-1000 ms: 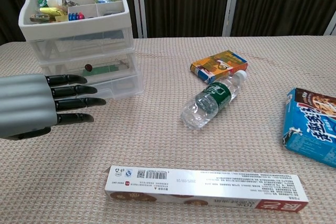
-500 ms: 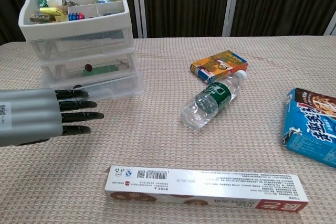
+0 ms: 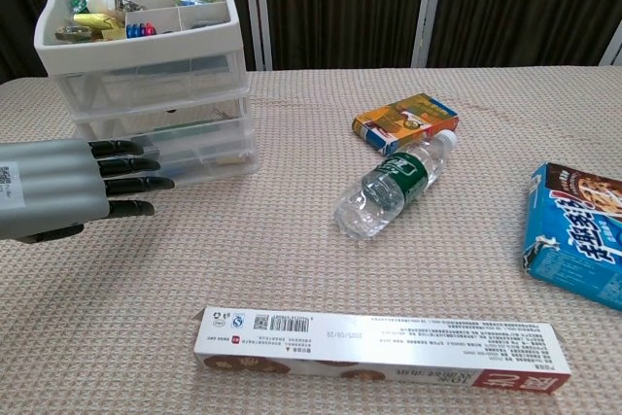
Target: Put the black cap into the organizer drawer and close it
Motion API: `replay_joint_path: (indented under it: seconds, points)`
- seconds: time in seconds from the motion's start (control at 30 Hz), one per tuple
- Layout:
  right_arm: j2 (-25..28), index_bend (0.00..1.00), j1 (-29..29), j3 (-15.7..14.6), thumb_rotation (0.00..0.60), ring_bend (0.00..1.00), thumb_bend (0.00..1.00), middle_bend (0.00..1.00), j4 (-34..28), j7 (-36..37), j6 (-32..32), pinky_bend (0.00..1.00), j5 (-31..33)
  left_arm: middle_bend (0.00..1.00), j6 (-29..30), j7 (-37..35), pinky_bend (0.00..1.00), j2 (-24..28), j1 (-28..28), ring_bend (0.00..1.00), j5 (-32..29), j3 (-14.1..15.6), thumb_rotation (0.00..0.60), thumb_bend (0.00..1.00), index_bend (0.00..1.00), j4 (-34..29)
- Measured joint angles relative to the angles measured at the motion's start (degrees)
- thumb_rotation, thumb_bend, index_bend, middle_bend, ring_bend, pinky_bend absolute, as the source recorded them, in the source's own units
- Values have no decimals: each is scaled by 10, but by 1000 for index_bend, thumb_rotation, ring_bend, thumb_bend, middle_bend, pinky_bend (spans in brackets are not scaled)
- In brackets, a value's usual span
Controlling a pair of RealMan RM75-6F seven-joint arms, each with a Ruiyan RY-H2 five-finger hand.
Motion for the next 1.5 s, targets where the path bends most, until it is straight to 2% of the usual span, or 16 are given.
replay_joint_path:
  seconds: [0.5,1.03,1.27,1.5]
  points:
    - [0,53,0,0,600,0,7,0,-2,1,-1,0,1,16,-8,-15,75,-20,5,0,-66,-27,600,500,160,58]
    - [0,53,-1,0,600,0,7,0,-3,-2,0,0,1,16,-1,-24,76,-15,15,0,-92,-24,600,501,156,87]
    - [1,53,0,-1,600,0,8,0,-4,-3,-1,0,1,16,23,-45,77,-10,24,0,-89,-21,600,501,155,68]
    - [1,54,-1,-1,600,0,6,0,-3,-2,0,0,1,6,95,-89,79,10,51,0,-65,-16,600,497,149,17]
